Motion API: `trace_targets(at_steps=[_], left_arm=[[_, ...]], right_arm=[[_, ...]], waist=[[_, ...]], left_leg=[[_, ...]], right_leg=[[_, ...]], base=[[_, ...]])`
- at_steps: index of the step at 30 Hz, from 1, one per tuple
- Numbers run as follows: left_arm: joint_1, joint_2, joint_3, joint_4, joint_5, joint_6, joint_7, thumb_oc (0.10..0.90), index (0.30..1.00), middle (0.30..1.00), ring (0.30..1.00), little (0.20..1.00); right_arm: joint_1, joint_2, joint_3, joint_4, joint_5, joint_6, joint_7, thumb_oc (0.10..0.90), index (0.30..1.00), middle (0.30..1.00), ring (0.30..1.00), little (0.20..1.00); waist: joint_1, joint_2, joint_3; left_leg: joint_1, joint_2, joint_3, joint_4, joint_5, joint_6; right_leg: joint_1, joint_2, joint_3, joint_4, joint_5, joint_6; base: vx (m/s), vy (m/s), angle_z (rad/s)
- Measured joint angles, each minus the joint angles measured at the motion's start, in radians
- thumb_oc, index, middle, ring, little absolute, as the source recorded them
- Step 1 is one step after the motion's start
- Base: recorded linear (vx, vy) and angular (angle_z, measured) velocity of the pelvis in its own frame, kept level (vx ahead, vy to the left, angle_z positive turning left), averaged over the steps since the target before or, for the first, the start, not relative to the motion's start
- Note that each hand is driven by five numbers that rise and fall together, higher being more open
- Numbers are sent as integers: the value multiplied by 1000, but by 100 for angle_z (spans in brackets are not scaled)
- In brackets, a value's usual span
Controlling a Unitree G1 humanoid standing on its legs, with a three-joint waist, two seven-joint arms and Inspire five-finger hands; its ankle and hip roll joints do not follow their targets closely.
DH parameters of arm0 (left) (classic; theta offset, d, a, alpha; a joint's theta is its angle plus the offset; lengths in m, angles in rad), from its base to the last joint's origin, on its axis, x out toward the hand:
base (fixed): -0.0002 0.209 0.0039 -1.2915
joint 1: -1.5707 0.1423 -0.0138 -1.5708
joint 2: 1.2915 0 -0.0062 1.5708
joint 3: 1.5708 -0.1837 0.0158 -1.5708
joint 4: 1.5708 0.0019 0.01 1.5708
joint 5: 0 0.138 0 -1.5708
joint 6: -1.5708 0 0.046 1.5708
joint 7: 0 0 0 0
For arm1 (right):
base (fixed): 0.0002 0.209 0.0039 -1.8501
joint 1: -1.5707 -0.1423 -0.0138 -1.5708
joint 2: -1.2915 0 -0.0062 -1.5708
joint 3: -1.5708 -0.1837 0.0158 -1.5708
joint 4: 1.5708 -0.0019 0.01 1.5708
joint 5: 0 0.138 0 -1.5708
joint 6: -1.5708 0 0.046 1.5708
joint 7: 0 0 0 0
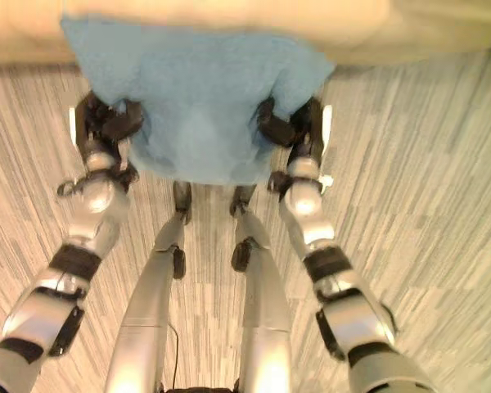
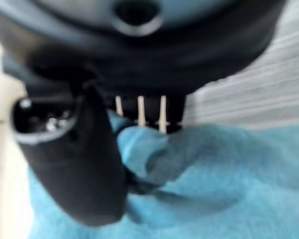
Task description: Pick up all the scattered cushions and arrange them neatly on the sofa.
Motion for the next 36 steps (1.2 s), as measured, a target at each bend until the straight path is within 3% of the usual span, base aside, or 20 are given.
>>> trace_targets(at_steps=[4, 7, 10, 11, 15, 17, 19, 21, 22, 23, 24, 26, 30, 33, 36], left_arm=[[102, -3, 2, -133, 22, -3, -18, 400, 300, 300, 300, 300], [256, -39, -8, -141, 25, -4, -67, 400, 300, 300, 300, 300], [339, -38, -24, -154, 25, -13, -82, 400, 300, 300, 300, 300], [380, -10, -40, -182, 25, -12, -111, 400, 300, 300, 300, 300], [457, 18, -59, -202, 33, -11, -172, 400, 300, 300, 300, 300], [505, 15, -51, -213, 33, -11, -188, 400, 300, 300, 300, 300], [530, 1, -49, -217, 32, -11, -208, 400, 300, 300, 300, 300], [552, -18, -51, -216, 32, -11, -220, 400, 300, 300, 300, 300], [554, -40, -64, -207, 31, -10, -222, 400, 300, 300, 300, 300], [562, -48, -74, -204, 32, -8, -227, 400, 300, 300, 300, 300], [578, -48, -81, -204, 32, -8, -229, 400, 300, 300, 300, 300], [612, -48, -81, -204, 32, 0, -229, 400, 300, 300, 300, 300], [658, -4, -73, -203, 34, 29, -249, 400, 300, 300, 300, 300], [667, 20, -66, -204, 46, 47, -256, 400, 300, 300, 300, 300], [664, 46, -39, -210, 72, 47, -267, 400, 300, 300, 300, 300]], right_arm=[[112, 31, -54, -100, 0, -2, 22, 400, 300, 300, 300, 300], [291, 43, -39, -159, -1, 1, 43, 400, 300, 300, 300, 300], [381, 31, -39, -210, -19, -2, 63, 400, 300, 300, 300, 300], [398, 18, -57, -221, -27, -1, 88, 400, 300, 300, 300, 300], [469, -10, -92, -238, -35, 8, 127, 400, 300, 300, 300, 300], [503, -11, -99, -252, -43, 13, 155, 400, 300, 300, 300, 300], [536, -11, -117, -265, -68, 14, 174, 400, 300, 300, 300, 300], [561, -10, -140, -275, -84, 15, 185, 400, 300, 300, 300, 300], [609, -8, -179, -291, -102, 18, 194, 400, 300, 300, 300, 300], [626, -5, -188, -291, -102, 27, 194, 400, 300, 300, 300, 300], [629, -5, -184, -290, -102, 41, 194, 400, 300, 300, 300, 300], [638, -9, -181, -290, -107, 52, 203, 400, 300, 300, 300, 300], [691, 39, -169, -289, -114, 75, 216, 400, 300, 300, 300, 300], [692, 55, -156, -289, -115, 88, 218, 400, 300, 300, 300, 300], [681, 73, -146, -289, -119, 88, 229, 400, 300, 300, 300, 300]], waist=[[0, -1, 5], [0, 0, 12], [-4, 6, -13], [-2, 7, -17], [2, 28, -9], [14, 32, -19], [21, 54, -41], [32, 64, -72], [24, 67, -75], [22, 65, -76], [22, 64, -80], [20, 88, -96], [18, 20, -141], [18, 11, -141], [22, 5, -145]], left_leg=[[135, 0, -1, -62, 17, -12], [389, 13, -19, -182, 33, -29], [486, 25, -30, -231, 34, -31], [574, 34, -40, -264, 38, -37], [735, 40, -60, -279, 45, -49], [816, 48, -63, -280, 28, -71], [869, 58, -62, -289, 8, -82], [860, 56, -62, -272, 3, -74], [840, 60, 43, -228, -23, -80], [838, 75, 117, -201, -31, -64], [846, 86, 114, -209, -28, -60], [886, 111, 107, -248, -14, -48], [946, 56, 121, -303, -17, -5], [997, 29, 136, -316, -15, -1], [1006, 15, 134, -320, -23, 14]], right_leg=[[121, 5, -8, -32, 5, -6], [359, 28, -37, -112, 3, -7], [457, 42, -51, -150, -13, 8], [542, 54, -61, -171, -19, 10], [747, 61, -114, -220, -44, 3], [850, 73, -129, -250, -66, 9], [930, 81, -172, -267, -85, 3], [952, 75, -206, -262, -98, 6], [983, 39, -258, -259, -96, -8], [1002, 30, -262, -265, -102, -7], [1009, 22, -256, -261, -105, 2], [1016, 26, -245, -226, -130, 34], [1017, -35, -210, -193, -131, 77], [1016, -80, -170, -118, -127, 90], [988, -90, -98, -57, -117, 106]], base=[[-11, -129, 2], [-42, -99, 0], [105, -147, 4], [135, -160, 10], [128, -117, 35], [129, -62, 33], [90, -18, 59], [94, 130, 76], [101, 180, 100], [189, 191, 73], [170, 155, 0], [136, 155, -24], [112, 246, -16], [32, 177, -8], [44, 101, 0]])
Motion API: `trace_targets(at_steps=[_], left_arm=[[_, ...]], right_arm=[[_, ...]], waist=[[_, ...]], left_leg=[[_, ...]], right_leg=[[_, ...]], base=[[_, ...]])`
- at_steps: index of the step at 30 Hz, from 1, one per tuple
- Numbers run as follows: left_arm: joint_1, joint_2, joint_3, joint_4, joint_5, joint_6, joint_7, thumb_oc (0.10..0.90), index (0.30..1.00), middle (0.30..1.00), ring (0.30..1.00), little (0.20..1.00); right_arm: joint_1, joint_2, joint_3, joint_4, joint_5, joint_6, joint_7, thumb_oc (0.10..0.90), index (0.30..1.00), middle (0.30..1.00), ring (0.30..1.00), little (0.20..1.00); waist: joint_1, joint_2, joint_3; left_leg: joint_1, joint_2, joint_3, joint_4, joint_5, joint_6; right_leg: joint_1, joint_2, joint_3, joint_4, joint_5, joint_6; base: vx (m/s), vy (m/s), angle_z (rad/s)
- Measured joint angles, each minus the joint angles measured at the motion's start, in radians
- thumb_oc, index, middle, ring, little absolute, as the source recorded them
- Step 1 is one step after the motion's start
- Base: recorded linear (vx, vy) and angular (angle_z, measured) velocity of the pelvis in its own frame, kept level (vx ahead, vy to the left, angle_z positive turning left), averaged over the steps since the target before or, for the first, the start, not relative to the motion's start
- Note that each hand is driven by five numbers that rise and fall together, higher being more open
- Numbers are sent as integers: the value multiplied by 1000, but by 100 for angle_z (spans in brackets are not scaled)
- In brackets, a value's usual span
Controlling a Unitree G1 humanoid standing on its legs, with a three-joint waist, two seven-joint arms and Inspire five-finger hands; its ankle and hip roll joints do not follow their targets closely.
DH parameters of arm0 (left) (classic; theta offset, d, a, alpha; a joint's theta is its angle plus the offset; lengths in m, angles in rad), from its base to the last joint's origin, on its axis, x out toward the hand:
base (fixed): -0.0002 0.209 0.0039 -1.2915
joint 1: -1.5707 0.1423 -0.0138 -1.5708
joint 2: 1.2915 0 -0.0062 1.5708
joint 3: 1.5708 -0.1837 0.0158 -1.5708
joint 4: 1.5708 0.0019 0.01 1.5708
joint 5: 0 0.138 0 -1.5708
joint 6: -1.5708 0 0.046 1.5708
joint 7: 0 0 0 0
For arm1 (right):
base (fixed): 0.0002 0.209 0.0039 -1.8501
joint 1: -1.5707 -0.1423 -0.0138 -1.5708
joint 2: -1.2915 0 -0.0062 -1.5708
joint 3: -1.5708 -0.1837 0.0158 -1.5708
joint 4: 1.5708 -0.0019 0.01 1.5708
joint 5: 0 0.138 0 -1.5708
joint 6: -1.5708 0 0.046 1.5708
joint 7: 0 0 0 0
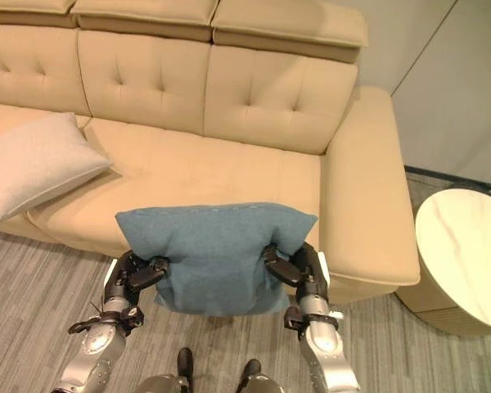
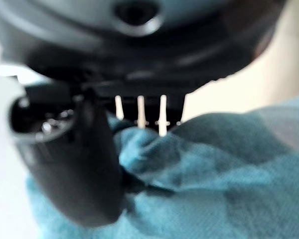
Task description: Pick up all the scattered cushions and arrange them neatly on the sofa.
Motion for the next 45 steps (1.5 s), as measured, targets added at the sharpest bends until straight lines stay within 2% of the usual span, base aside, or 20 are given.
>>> trace_targets(at_steps=[1, 2, 5, 7, 10, 13, 15, 17, 19, 21, 23, 26, 29, 33, 35, 37, 39, 41, 42, 45], left_arm=[[-3, -1, 9, -3, 0, 0, 0, 400, 300, 300, 300, 300], [-10, 7, 30, -3, 1, 0, 0, 400, 300, 300, 300, 300], [-8, 11, 46, 0, 3, -1, 1, 400, 300, 300, 300, 300], [0, 13, 45, 1, 20, -1, 1, 400, 300, 300, 300, 300], [4, -5, 40, 0, 23, 0, 1, 400, 300, 300, 300, 300], [5, -39, 28, 4, 38, 0, 0, 400, 300, 300, 300, 300], [-8, -52, 14, 11, 38, 0, 0, 400, 300, 300, 300, 300], [-10, -60, 3, 16, 37, 0, -1, 400, 300, 300, 300, 300], [-24, -60, -1, 37, 36, 0, 0, 400, 300, 300, 300, 300], [-24, -58, -3, 39, 37, 1, -1, 400, 300, 300, 300, 300], [-30, -59, -4, 39, 37, 1, -1, 400, 300, 300, 300, 300], [-38, -60, -13, 40, 40, 7, -5, 400, 300, 300, 300, 300], [-27, -54, -11, 41, 40, 15, -5, 400, 300, 300, 300, 300], [-28, -21, -9, 29, 40, 20, -7, 400, 300, 300, 300, 300], [-36, -12, -4, 24, 40, 20, -11, 400, 300, 300, 300, 300], [-52, 25, 4, 19, 41, 20, -11, 400, 300, 300, 300, 300], [-50, 33, 11, 18, 42, 20, -11, 400, 300, 300, 300, 300], [-36, 40, 28, 14, 42, 20, -11, 400, 300, 300, 300, 300], [-29, 40, 42, 14, 42, 20, -11, 400, 300, 300, 300, 300], [-27, 38, 54, 9, 42, 19, -11, 400, 300, 300, 300, 300]], right_arm=[[-1, 10, 5, 0, -1, 0, 7, 400, 300, 300, 300, 300], [4, 11, 18, 0, -7, 1, 18, 400, 300, 300, 300, 300], [6, 10, 27, 1, -26, 2, 33, 400, 300, 300, 300, 300], [7, 6, 30, 2, -26, 2, 32, 400, 300, 300, 300, 300], [9, -17, 20, 4, -26, 7, 31, 400, 300, 300, 300, 300], [13, -13, -15, 11, -29, 8, 30, 400, 300, 300, 300, 300], [19, -12, -39, 10, -27, 8, 28, 400, 300, 300, 300, 300], [11, -24, -41, 13, -26, 8, 25, 400, 300, 300, 300, 300], [10, -35, -41, 12, -26, 9, 24, 400, 300, 300, 300, 300], [18, -35, -41, 12, -26, 9, 23, 400, 300, 300, 300, 300], [19, -36, -42, 12, -26, 9, 19, 400, 300, 300, 300, 300], [17, -35, -46, 28, -22, 12, 4, 400, 300, 300, 300, 300], [16, -32, -35, 37, -23, 17, 5, 400, 300, 300, 300, 300], [29, -13, -26, 13, -22, 17, 10, 400, 300, 300, 300, 300], [27, -2, -26, -1, -22, 17, 13, 400, 300, 300, 300, 300], [24, 16, -15, 0, -22, 18, 27, 400, 300, 300, 300, 300], [24, 16, -6, 0, -22, 18, 33, 400, 300, 300, 300, 300], [5, 18, 14, 1, -22, 19, 36, 400, 300, 300, 300, 300], [-3, 18, 24, 1, -23, 19, 43, 400, 300, 300, 300, 300], [-12, 16, 25, 2, -23, 19, 54, 400, 300, 300, 300, 300]], waist=[[-1, 0, 0], [-7, -2, 1], [-4, -7, 0], [-7, -19, -5], [-10, -10, -7], [-26, -10, -6], [-39, -38, 5], [-42, -35, 7], [-50, -46, 13], [-54, -46, 13], [-56, -50, 15], [-50, -61, 23], [-46, -15, 24], [-54, -19, 21], [-50, -17, 20], [-50, -15, 21], [-46, -16, 21], [-31, -10, 25], [-15, -13, 23], [-11, -25, 21]], left_leg=[[4, 2, -12, -7, -2, 10], [9, 9, -48, -13, -8, 20], [24, 16, -79, -33, -2, 19], [36, 9, -98, -48, 2, 12], [35, 31, -129, -67, 19, -14], [37, 47, -155, -54, 23, -41], [-45, 31, -155, 110, 4, -77], [-94, 34, -149, 208, 7, -98], [-177, 49, -32, 325, -9, -80], [-170, 52, -19, 264, -33, -45], [-166, 53, -23, 202, -33, -44], [-203, 47, -55, 81, 0, -85], [-127, 84, -70, -31, 51, -54], [-46, 16, -16, -65, 83, 7], [-35, -5, 10, -66, 83, 37], [-13, -12, 7, -62, 73, 49], [14, -11, 8, -61, 66, 56], [64, -6, 39, -74, 32, 53], [88, -8, 61, -88, 22, 54], [117, -11, 66, -103, -2, 41]], right_leg=[[-27, 0, 33, 50, -5, 7], [-39, 37, 113, 8, -49, 49], [-55, 130, 221, -132, -22, 41], [-47, 146, 219, -227, 110, 18], [5, 177, 179, -310, 156, -29], [40, 199, 157, -337, 147, -32], [52, 181, 152, -338, 132, -42], [50, 188, 147, -321, 121, -61], [55, 158, 126, -328, 105, -92], [61, 159, 122, -329, 99, -100], [54, 161, 122, -329, 99, -101], [66, 172, 158, -363, 117, -101], [127, 211, 198, -383, 97, -65], [102, 128, 236, -233, 14, 7], [31, 94, 237, -93, -20, 45], [-83, 67, 231, 153, -53, 82], [-86, 62, 216, 146, -66, 85], [-96, 26, 125, 102, -62, 79], [-95, 9, 75, 42, -51, 72], [-145, 13, 39, -64, 27, 79]], base=[[112, 29, 30], [120, 6, 37], [123, -36, 34], [86, -80, 34], [72, -73, 29], [96, -141, 31], [9, -56, 33], [105, -39, 26], [172, 5, 17], [124, 16, 2], [186, 51, 1], [238, 120, -4], [343, 245, -53], [139, 182, -43], [52, 123, -23], [71, 100, -3], [166, 68, 6], [132, 19, -33], [113, -1, -47], [243, -44, -14]])
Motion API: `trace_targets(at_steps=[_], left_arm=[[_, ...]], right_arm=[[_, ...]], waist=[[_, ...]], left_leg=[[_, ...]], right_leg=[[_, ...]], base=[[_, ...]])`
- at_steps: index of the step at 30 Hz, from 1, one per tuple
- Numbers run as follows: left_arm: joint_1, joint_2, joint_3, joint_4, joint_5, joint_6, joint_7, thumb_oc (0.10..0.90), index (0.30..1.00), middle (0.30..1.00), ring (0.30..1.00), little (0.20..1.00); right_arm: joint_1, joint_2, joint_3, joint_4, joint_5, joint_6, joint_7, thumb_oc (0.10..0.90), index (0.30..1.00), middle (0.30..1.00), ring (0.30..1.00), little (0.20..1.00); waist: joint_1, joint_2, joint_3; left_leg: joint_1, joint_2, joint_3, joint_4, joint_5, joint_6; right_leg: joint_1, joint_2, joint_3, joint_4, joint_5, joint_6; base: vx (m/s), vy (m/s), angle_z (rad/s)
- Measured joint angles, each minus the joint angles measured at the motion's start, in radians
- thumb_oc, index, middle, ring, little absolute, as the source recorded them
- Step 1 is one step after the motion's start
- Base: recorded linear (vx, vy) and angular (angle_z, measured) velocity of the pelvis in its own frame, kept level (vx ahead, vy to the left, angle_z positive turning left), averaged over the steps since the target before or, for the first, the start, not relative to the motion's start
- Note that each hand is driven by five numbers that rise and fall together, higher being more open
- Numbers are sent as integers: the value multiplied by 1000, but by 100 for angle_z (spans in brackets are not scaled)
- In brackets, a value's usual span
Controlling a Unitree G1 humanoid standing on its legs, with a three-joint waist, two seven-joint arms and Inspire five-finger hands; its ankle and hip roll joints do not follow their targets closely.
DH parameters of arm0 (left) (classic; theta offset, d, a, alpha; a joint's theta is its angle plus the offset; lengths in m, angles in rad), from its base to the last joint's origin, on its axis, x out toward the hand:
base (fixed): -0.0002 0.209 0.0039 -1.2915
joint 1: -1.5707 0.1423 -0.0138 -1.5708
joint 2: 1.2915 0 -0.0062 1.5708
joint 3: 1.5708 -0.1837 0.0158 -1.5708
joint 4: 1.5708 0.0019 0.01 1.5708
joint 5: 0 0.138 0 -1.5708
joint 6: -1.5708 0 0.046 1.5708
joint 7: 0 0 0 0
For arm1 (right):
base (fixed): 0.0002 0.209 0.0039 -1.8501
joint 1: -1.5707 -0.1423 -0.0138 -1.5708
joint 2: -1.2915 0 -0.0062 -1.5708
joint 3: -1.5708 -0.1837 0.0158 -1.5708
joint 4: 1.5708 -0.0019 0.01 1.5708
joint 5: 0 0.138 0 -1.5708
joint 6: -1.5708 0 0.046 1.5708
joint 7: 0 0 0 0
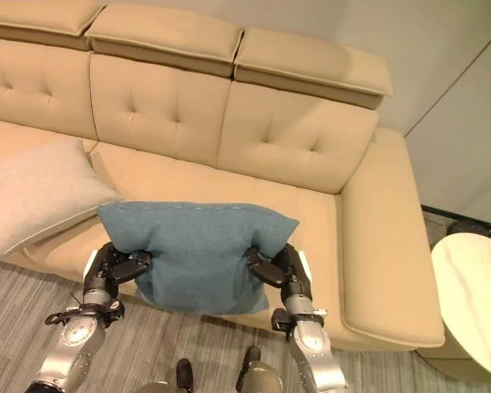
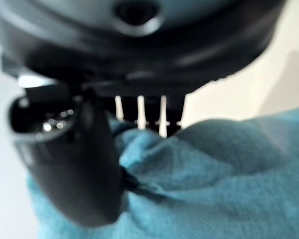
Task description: Pick up all the scattered cushions and arrange them neatly on the sofa.
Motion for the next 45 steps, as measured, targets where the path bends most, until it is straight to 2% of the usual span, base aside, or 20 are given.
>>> trace_targets(at_steps=[2, 3, 4, 7, 9, 10, 11, 12, 13, 14, 16, 17, 19, 25, 28, 30, 36, 42, 43, 45], left_arm=[[4, -19, 0, 3, 0, 0, -6, 400, 300, 300, 300, 300], [9, -21, -6, 3, 0, 2, -8, 400, 300, 300, 300, 300], [20, -37, -9, 2, 2, 2, -10, 400, 300, 300, 300, 300], [26, -77, -17, -1, 8, 2, -17, 400, 300, 300, 300, 300], [21, -90, -36, -1, 14, 2, -26, 400, 300, 300, 300, 300], [21, -99, -45, 0, 15, 2, -30, 400, 300, 300, 300, 300], [23, -107, -49, 0, 15, 2, -33, 400, 300, 300, 300, 300], [26, -113, -53, -1, 15, 2, -35, 400, 300, 300, 300, 300], [20, -111, -50, -10, 16, 2, -36, 400, 300, 300, 300, 300], [11, -109, -43, -13, 16, 2, -36, 400, 300, 300, 300, 300], [-6, -96, -44, -10, 18, 2, -34, 400, 300, 300, 300, 300], [-10, -80, -40, -11, 18, 2, -29, 400, 300, 300, 300, 300], [-11, -80, -46, -20, 18, 2, -28, 400, 300, 300, 300, 300], [-61, -9, -39, -42, 39, 3, -7, 400, 300, 300, 300, 300], [-147, 9, -18, -42, 40, 0, 25, 400, 300, 300, 300, 300], [-266, 14, -17, -39, 40, -1, 78, 400, 300, 300, 300, 300], [-530, 16, -68, 115, 44, -24, 155, 400, 300, 300, 300, 300], [-853, 56, -158, 364, 39, -44, 234, 400, 300, 300, 300, 300], [-894, 99, -188, 390, 34, -44, 232, 400, 300, 300, 300, 300], [-920, 113, -211, 390, 34, -54, 229, 400, 300, 300, 300, 300]], right_arm=[[3, -2, -9, 7, 2, 0, 0, 400, 300, 300, 300, 300], [17, -4, -17, 11, 2, 1, 0, 400, 300, 300, 300, 300], [28, -8, -24, 16, 2, 1, 0, 400, 300, 300, 300, 300], [36, -31, -53, 20, 7, 0, -1, 400, 300, 300, 300, 300], [37, -37, -82, 20, 8, 1, -1, 400, 300, 300, 300, 300], [36, -50, -82, 20, 8, 0, -3, 400, 300, 300, 300, 300], [34, -65, -84, 18, 8, 0, -4, 400, 300, 300, 300, 300], [32, -77, -84, 16, 8, 0, -4, 400, 300, 300, 300, 300], [31, -83, -85, 5, 10, 0, -5, 400, 300, 300, 300, 300], [28, -80, -84, 4, 12, 0, -8, 400, 300, 300, 300, 300], [18, -70, -78, 11, 12, 0, -20, 400, 300, 300, 300, 300], [-8, -64, -70, 26, 11, 0, -23, 400, 300, 300, 300, 300], [-19, -100, -70, 24, 10, -1, -23, 400, 300, 300, 300, 300], [-68, -85, -28, 25, -1, 1, -39, 400, 300, 300, 300, 300], [-166, -84, -15, 25, -7, 0, -62, 400, 300, 300, 300, 300], [-309, -92, -5, 46, -20, 0, -111, 400, 300, 300, 300, 300], [-565, -102, -3, 158, -40, -4, -202, 400, 300, 300, 300, 300], [-874, -237, 111, 327, -43, -4, -276, 400, 300, 300, 300, 300], [-934, -277, 153, 356, -55, -4, -277, 400, 300, 300, 300, 300], [-962, -318, 177, 361, -64, -4, -287, 400, 300, 300, 300, 300]], waist=[[-22, -7, 0], [-31, -10, 1], [-41, 0, -5], [-44, 15, -13], [-44, -3, -13], [-43, -10, -12], [-42, -14, -11], [-40, -9, -14], [-43, -9, -13], [-46, -15, -10], [-39, -24, -5], [-38, -23, -5], [-45, 49, -7], [-34, 41, -3], [-8, 38, 13], [-2, 40, 14], [-14, 39, 20], [-36, 43, 90], [-41, 45, 94], [-38, 52, 112]], left_leg=[[19, -4, -11, -1, -16, -23], [40, -3, -34, -1, -25, -37], [50, 11, -48, 1, -28, -43], [30, 74, -64, 72, -45, -81], [-32, 83, -69, 206, -51, -104], [-80, 83, -71, 316, -57, -117], [-130, 85, -73, 423, -70, -133], [-155, 94, -89, 463, -85, -155], [-192, 100, -113, 421, -91, -164], [-233, 119, -117, 304, -85, -162], [-263, 135, -196, 116, -7, -182], [-239, 137, -231, 89, 25, -188], [-126, 138, -218, 33, 93, -149], [-109, 50, -184, 5, 95, -132], [-115, 36, -170, 2, 95, -131], [-181, 42, -166, 3, 88, -105], [-292, 42, -150, 8, 108, -80], [-416, 41, -142, 5, 133, -80], [-454, 41, -142, 4, 139, -78], [-468, 40, -144, 7, 139, -78]], right_leg=[[-6, 27, 5, -113, 84, -9], [36, 43, 13, -163, 159, -41], [65, 66, 20, -192, 185, -80], [131, 131, 3, -287, 193, -104], [163, 135, -3, -335, 195, -107], [183, 130, -5, -358, 201, -121], [205, 129, -3, -373, 199, -173], [212, 135, -1, -375, 189, -182], [215, 145, 1, -375, 174, -187], [230, 168, 4, -375, 158, -192], [260, 184, 34, -376, 126, -185], [260, 191, 59, -376, 120, -176], [279, 214, 77, -374, 133, -157], [278, 112, 120, -374, 144, -93], [269, 99, 129, -374, 133, -75], [201, 105, 141, -374, 144, -68], [83, 106, 152, -374, 181, -66], [-47, 106, 168, -374, 210, -72], [-85, 106, 168, -374, 213, -74], [-98, 104, 168, -374, 213, -74]], base=[[222, -127, 17], [160, -100, 36], [107, -67, 32], [123, -148, 6], [50, -64, 12], [64, -34, 5], [81, -21, -5], [112, -4, -10], [181, 31, -19], [262, 93, -22], [294, 137, -42], [277, 185, -64], [186, 159, -50], [22, 122, -3], [-116, 92, -7], [-125, 66, -4], [-97, 28, -9], [-62, 13, -5], [-51, 15, 5], [-19, 6, 0]])
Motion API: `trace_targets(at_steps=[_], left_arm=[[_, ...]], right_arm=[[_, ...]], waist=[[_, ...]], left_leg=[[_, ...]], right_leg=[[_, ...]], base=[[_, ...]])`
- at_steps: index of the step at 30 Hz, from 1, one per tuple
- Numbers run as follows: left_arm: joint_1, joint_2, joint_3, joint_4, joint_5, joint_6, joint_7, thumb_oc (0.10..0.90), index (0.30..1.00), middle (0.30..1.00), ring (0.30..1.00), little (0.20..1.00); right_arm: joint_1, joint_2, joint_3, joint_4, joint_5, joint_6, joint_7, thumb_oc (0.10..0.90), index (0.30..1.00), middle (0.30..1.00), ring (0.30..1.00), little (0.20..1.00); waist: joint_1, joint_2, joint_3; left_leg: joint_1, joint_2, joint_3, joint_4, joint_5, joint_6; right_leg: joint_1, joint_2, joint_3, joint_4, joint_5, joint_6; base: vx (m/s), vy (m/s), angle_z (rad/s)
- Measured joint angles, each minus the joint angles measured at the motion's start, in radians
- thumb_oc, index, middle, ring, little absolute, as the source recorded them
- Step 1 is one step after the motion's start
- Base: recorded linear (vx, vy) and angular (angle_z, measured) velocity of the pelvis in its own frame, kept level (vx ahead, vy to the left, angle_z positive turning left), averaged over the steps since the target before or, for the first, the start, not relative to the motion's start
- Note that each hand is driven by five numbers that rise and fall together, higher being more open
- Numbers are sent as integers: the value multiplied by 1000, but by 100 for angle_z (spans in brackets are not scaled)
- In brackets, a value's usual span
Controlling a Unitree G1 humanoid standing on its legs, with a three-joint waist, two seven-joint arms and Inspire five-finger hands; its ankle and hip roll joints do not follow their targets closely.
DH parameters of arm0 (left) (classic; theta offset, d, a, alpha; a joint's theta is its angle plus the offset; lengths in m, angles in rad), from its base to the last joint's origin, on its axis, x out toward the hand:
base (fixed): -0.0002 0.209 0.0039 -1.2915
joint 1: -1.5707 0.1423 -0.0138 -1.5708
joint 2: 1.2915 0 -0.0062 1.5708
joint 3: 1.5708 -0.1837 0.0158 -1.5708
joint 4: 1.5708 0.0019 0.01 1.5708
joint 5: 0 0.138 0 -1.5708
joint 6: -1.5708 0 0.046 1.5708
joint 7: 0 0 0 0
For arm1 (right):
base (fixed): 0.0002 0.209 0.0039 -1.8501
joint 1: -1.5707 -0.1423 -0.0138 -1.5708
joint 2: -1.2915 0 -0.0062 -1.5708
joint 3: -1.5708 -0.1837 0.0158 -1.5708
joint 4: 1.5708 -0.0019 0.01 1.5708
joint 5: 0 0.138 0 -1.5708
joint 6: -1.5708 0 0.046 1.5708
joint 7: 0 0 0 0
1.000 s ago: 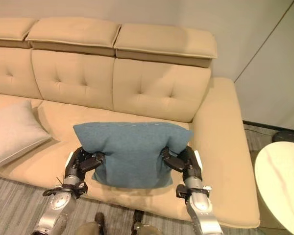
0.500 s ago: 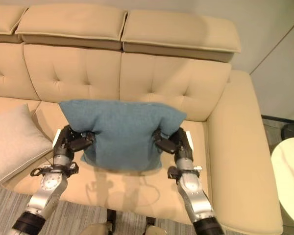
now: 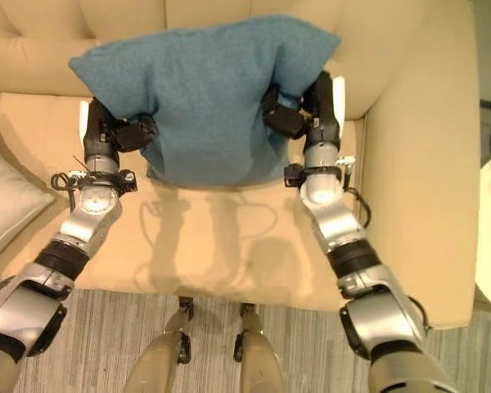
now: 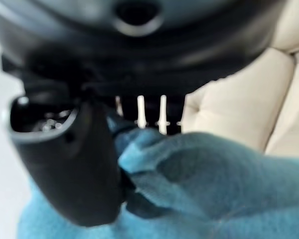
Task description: Pick up all the scattered cushions and arrange them neatly on the sofa.
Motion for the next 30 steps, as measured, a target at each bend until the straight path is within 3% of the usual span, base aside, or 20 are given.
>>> trace_targets(at_steps=[1, 2, 3, 4, 5, 6, 7, 9, 12, 14, 15, 23, 25, 30], left_arm=[[0, 0, 1, -1, 0, -10, 0, 400, 300, 300, 300, 300], [0, -1, 2, -1, 0, -18, 0, 507, 460, 460, 460, 460], [0, -4, 2, -1, 0, -25, 0, 649, 674, 674, 674, 674], [-2, -5, 2, -2, 0, -27, -1, 800, 900, 900, 900, 900], [-8, -6, 1, -10, 0, -29, -1, 800, 900, 900, 900, 900], [-2, -9, 1, -10, 0, -30, -1, 800, 900, 900, 900, 900], [1, -5, 2, -7, -1, -34, -2, 800, 900, 900, 900, 900], [-3, -4, 26, -1, -9, -54, -3, 800, 900, 900, 900, 900], [2, -7, 25, 0, -20, -53, -23, 800, 900, 900, 900, 900], [2, 1, 24, 2, -19, -52, -41, 800, 900, 900, 900, 900], [8, 35, 32, 1, -16, -50, -73, 800, 900, 900, 900, 900], [143, 109, 149, -22, 3, -50, -112, 800, 900, 900, 900, 900], [202, 119, 208, -59, 4, -53, -132, 800, 900, 900, 900, 900], [445, 96, 356, -98, 0, -53, -155, 800, 900, 900, 900, 900]], right_arm=[[-4, 2, -2, -1, -1, -1, -3, 400, 300, 300, 300, 300], [-6, 3, -4, -1, -2, -3, -8, 571, 556, 556, 556, 556], [-5, 6, -9, 0, -4, -3, -14, 722, 782, 782, 782, 782], [-6, 10, -13, 0, -5, -3, -20, 800, 900, 900, 900, 900], [-8, 25, -40, 0, -6, -4, -30, 800, 900, 900, 900, 900], [-8, 26, -41, -1, -13, -4, -31, 800, 900, 900, 900, 900], [-7, 34, -32, -3, -22, -7, -31, 800, 900, 900, 900, 900], [1, 46, -44, -3, -26, -19, -39, 800, 900, 900, 900, 900], [15, 47, -41, -2, -29, -19, -37, 800, 900, 900, 900, 900], [21, 44, -45, -3, -40, -19, -32, 800, 900, 900, 900, 900], [23, 37, -56, -4, -49, -20, -16, 800, 900, 900, 900, 900], [158, 14, -154, -90, -53, -48, 29, 800, 900, 900, 900, 900], [215, -5, -215, -132, -59, -55, 47, 800, 900, 900, 900, 900], [419, -10, -393, -139, -59, -65, 54, 800, 900, 900, 900, 900]], waist=[[0, 0, 0], [-1, 0, 0], [-4, 0, 0], [-7, -4, 2], [-10, -30, 14], [0, -17, 9], [13, 7, 4], [-11, 7, 4], [-4, 13, 8], [-14, 10, 6], [-7, 11, 8], [-5, 11, 7], [-6, 11, 7], [-6, 12, 7]], left_leg=[[-6, -1, 0, 4, 0, 0], [-13, -2, -1, 12, 0, 0], [-30, -7, -3, 39, -1, -1], [-60, -14, -2, 88, -7, -8], [-148, -38, -2, 195, -45, -7], [-107, -25, -2, 24, 25, 3], [-96, 14, 0, -15, 131, 16], [-103, 7, -24, -14, 119, 22], [-86, 9, -29, -14, 122, 26], [-76, -19, -27, -14, 121, 25], [-71, -29, -24, -14, 120, 24], [-31, -1, -23, -15, 117, 19], [-30, 3, -26, -15, 101, -3], [-27, 10, -28, -15, 79, -29]], right_leg=[[-4, -1, 0, 0, 0, 0], [-5, -3, 0, 0, 0, 0], [-6, -7, -1, 0, 1, -1], [-7, -18, -1, 0, 5, -7], [-8, -51, 6, 2, 14, -17], [-9, -34, 4, 1, 12, -15], [-3, 0, 11, 1, -5, 7], [-19, -6, 2, 19, -18, 21], [-84, -17, 1, 127, -68, 74], [-26, -22, 6, -7, -14, 68], [-23, -31, 4, -3, 1, 50], [17, -4, 1, -3, 1, 47], [18, 0, 1, -3, -10, 29], [22, 11, 1, -3, -8, 25]], base=[[0, 0, 0], [-6, 1, 10], [-1, 4, 19], [0, -10, 36], [2, -16, 16], [6, -24, -23], [10, -18, -46], [10, -9, -10], [21, -13, -12], [15, -16, 20], [25, -21, 17], [6, -2, -1], [21, -4, -1], [10, -10, 0]])
